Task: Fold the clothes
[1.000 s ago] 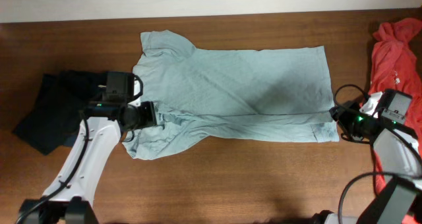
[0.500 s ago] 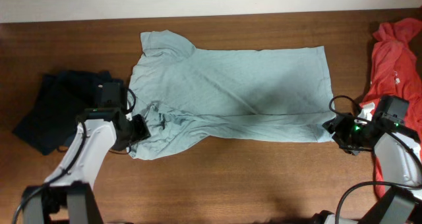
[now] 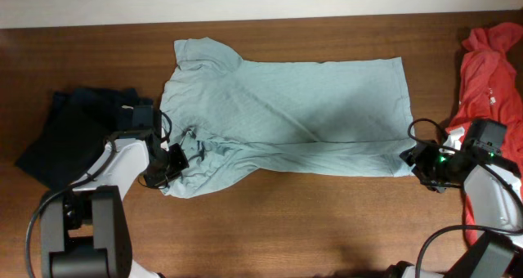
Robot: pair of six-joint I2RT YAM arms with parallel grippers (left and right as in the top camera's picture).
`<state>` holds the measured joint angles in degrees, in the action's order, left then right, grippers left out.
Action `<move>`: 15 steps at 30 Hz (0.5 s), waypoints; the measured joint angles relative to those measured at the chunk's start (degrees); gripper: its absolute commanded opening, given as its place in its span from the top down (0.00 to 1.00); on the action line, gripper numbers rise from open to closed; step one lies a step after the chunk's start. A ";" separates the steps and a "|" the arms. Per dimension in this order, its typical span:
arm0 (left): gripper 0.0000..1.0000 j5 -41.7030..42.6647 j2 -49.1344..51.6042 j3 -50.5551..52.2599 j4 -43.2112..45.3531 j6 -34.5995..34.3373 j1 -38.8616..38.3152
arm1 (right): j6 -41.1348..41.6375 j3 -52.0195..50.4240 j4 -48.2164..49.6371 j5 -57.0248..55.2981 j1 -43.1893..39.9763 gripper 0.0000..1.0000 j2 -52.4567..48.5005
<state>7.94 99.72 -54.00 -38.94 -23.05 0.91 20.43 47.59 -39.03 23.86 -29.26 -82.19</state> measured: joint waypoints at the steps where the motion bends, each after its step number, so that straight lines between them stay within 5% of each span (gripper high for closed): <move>1: 1.00 0.11 0.00 0.00 0.15 0.02 -0.02 | -0.04 0.00 0.02 0.00 0.02 0.47 0.00; 15: 0.99 -1.40 0.57 -9.99 -7.87 3.02 1.16 | -0.11 0.00 -0.02 -2.43 0.00 0.42 0.00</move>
<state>6.55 100.29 -63.99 -46.81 -20.03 2.07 20.32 47.59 -39.05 21.43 -29.26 -82.19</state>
